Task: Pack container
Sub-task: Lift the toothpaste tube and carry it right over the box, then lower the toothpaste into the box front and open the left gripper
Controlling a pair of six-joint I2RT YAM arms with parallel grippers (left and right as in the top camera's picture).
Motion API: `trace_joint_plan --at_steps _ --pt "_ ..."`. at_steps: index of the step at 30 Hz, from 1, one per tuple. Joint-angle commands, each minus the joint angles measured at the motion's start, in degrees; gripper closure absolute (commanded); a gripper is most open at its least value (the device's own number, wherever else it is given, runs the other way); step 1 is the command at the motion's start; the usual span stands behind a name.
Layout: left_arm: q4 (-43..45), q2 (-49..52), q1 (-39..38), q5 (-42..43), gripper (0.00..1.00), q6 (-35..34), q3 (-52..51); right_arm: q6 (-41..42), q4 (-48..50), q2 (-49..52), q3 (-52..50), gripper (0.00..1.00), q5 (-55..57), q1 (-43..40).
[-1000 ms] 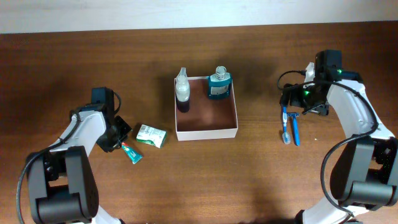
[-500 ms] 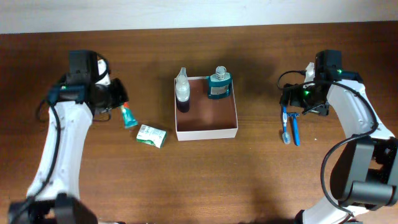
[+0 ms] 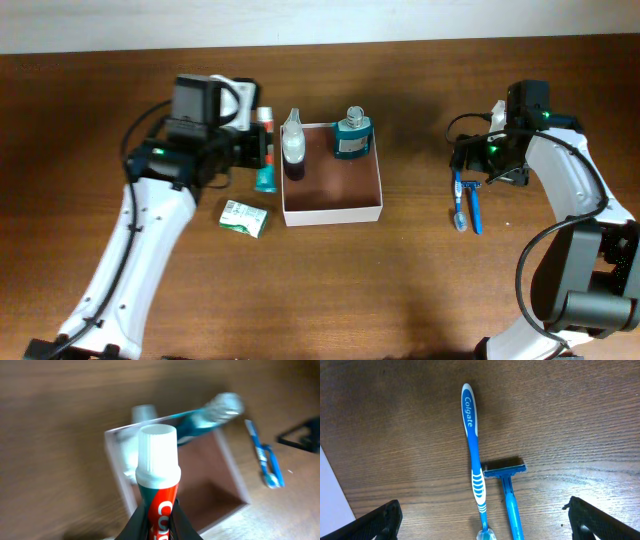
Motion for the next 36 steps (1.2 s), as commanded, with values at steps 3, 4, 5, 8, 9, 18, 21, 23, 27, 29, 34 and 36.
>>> trace_joint_plan --at_steps 3,4,5,8,9,18,21,23,27,29,34,36 --pt "3.58 -0.72 -7.89 1.18 1.0 0.92 0.55 -0.46 0.0 -1.27 0.63 0.01 0.31 -0.07" --pt "4.31 -0.42 -10.05 -0.81 0.99 0.96 0.55 -0.46 0.0 -1.27 0.63 0.01 0.31 -0.07" --pt "4.33 -0.2 -10.64 -2.86 0.99 0.98 0.52 -0.46 0.0 -1.27 0.63 0.01 0.31 -0.07" --pt "4.33 0.72 -12.48 -6.82 1.0 7.56 0.52 -0.46 0.0 -1.27 0.63 0.01 0.31 -0.07" --pt "4.39 0.92 -12.85 -6.82 0.99 9.94 0.52 -0.46 0.0 -1.27 0.63 0.01 0.31 -0.07" --pt "6.88 5.68 -15.13 -6.82 1.0 21.57 0.52 -0.46 0.0 -1.27 0.63 0.01 0.31 -0.07" --pt "7.23 9.07 -15.32 -6.84 0.99 23.26 0.52 -0.46 0.0 -1.27 0.63 0.01 0.31 -0.07" --pt "7.23 10.51 -15.32 -6.82 0.99 24.13 0.52 -0.44 0.0 -1.27 0.63 0.01 0.31 -0.07" --pt "7.34 12.98 -15.32 -6.82 1.0 24.09 0.52 -0.46 0.0 -1.27 0.63 0.02 0.31 -0.07" --pt "7.56 13.11 -15.32 -6.8 0.99 23.91 0.52 -0.46 0.0 -1.27 0.63 0.01 0.31 -0.07" --pt "9.05 13.11 -15.32 -6.82 1.0 14.95 0.52 -0.46 0.0 -1.27 0.63 0.01 0.31 -0.07" --pt "9.4 13.11 -15.39 -6.84 0.99 9.94 0.52 -0.46 0.0 -1.27 0.63 0.01 0.31 -0.07"
